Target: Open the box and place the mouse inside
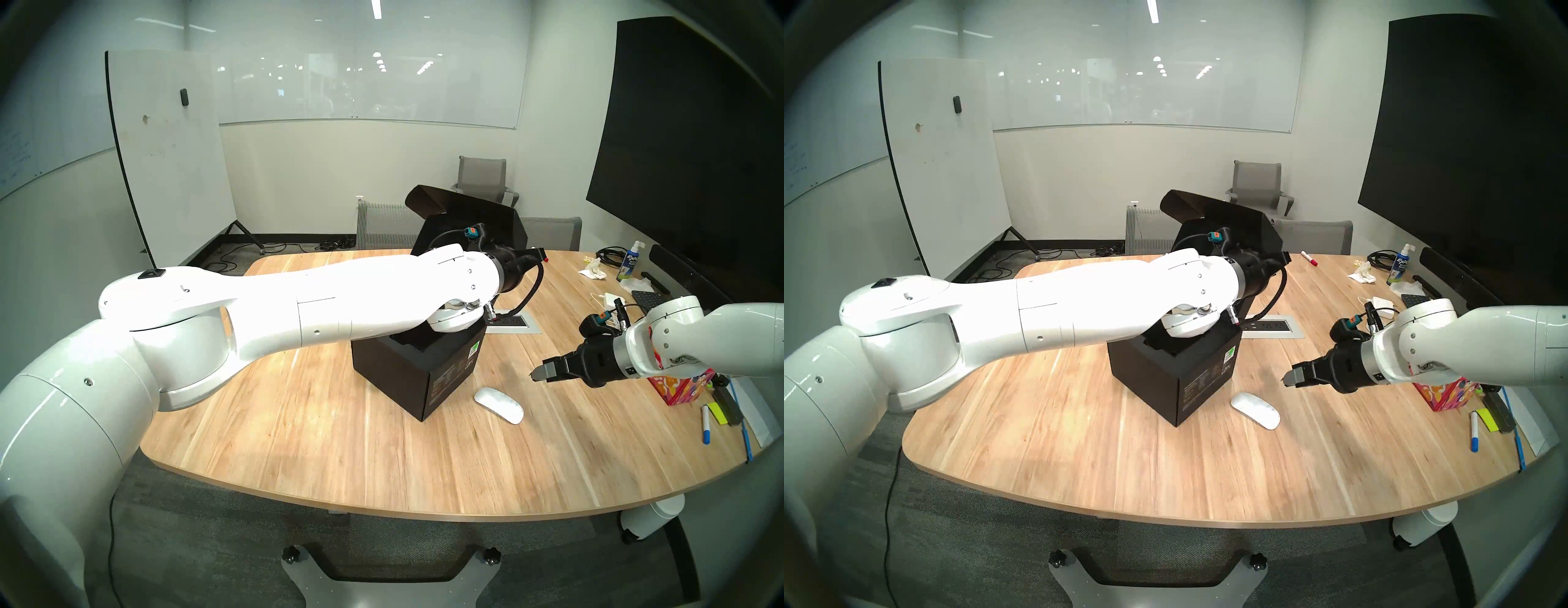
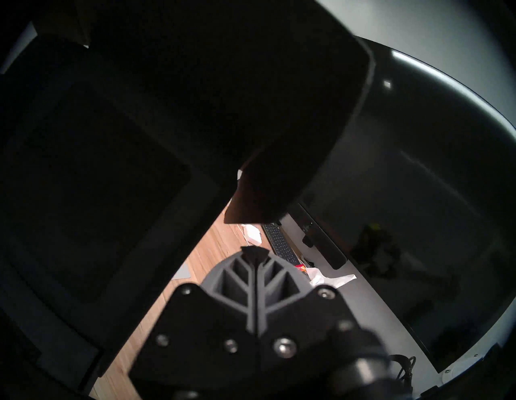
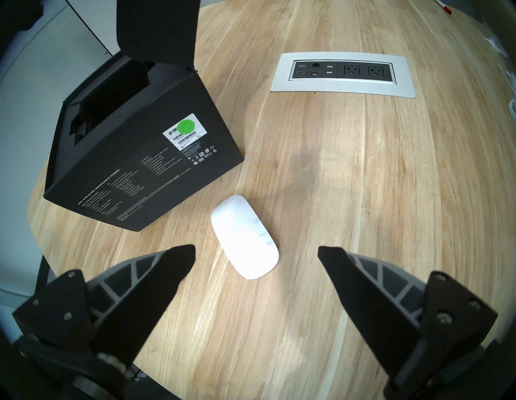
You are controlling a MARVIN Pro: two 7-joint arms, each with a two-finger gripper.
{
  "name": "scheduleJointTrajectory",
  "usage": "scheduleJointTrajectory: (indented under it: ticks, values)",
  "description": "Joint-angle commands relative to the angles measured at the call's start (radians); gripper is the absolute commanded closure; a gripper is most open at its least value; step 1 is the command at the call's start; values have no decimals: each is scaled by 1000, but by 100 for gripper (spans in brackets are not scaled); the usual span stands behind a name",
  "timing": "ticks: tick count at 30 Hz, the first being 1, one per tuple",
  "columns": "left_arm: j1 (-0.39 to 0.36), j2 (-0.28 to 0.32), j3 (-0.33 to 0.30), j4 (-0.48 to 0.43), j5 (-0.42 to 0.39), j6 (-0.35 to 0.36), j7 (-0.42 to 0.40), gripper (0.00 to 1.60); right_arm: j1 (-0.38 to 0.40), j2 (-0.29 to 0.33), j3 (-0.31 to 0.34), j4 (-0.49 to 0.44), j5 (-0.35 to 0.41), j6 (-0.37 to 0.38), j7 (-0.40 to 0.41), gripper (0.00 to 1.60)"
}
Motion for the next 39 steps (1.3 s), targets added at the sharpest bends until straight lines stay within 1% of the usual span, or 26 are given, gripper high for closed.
scheduleJointTrajectory:
  ticks: [1, 6, 10, 13, 15, 16, 18, 21, 22, 23, 24, 26, 32, 34, 35, 36, 38, 39]
  values:
    - [-17, -31, -13, 23, 10, -1, -26, 160, 14, -1, 8, -2, -2, -1, -2, 0]
    - [-14, 18, -27, 6, 3, 15, -61, 160, 14, -1, 8, -2, -2, -1, -2, 0]
    - [-8, 79, -37, -31, -6, 33, -98, 160, 14, -2, 8, -2, -2, -1, -2, 0]
    - [2, 138, -45, -71, -10, 38, -131, 160, 13, -2, 8, -1, -2, -1, -1, 0]
    - [9, 147, -47, -63, -10, 39, -148, 160, 13, -2, 8, -1, -1, -1, -1, 0]
    - [10, 172, -46, -84, -11, 44, -159, 160, 12, -2, 8, -1, -1, -1, -1, 0]
    - [15, 188, -45, -85, -10, 47, -172, 160, 12, -2, 8, -1, -1, -1, -1, 0]
    - [22, 233, -39, -109, -11, 58, -196, 160, 12, -2, 8, -1, -1, -2, 0, 0]
    - [23, 238, -37, -105, -11, 63, -200, 160, 12, -2, 8, -1, -1, -2, 0, 0]
    - [25, 263, -36, -125, -12, 68, -212, 160, 12, -2, 8, -1, -1, -2, 0, 0]
    - [28, 258, -37, -109, -12, 70, -217, 160, 12, -2, 8, -1, -1, -2, 0, 0]
    - [30, 295, -33, -124, -18, 86, -227, 160, 12, -2, 8, -1, -1, -2, 0, 0]
    - [33, 362, -25, -109, -19, 129, -276, 160, 11, -3, 9, 0, -1, -2, 0, 0]
    - [32, 400, -20, -111, -17, 144, -295, 160, 11, -3, 9, 0, -1, -2, 0, 0]
    - [32, 394, -18, -88, -14, 150, -301, 160, 11, -3, 9, 0, -1, -2, 0, 0]
    - [32, 418, -15, -95, -11, 157, -313, 160, 11, -3, 9, 0, -1, -2, 0, 0]
    - [33, 447, -11, -91, -9, 174, -336, 160, 11, -3, 9, 0, -1, -2, 0, 0]
    - [31, 444, -8, -70, -5, 184, -347, 160, 11, -3, 9, 0, -1, -2, 0, 0]
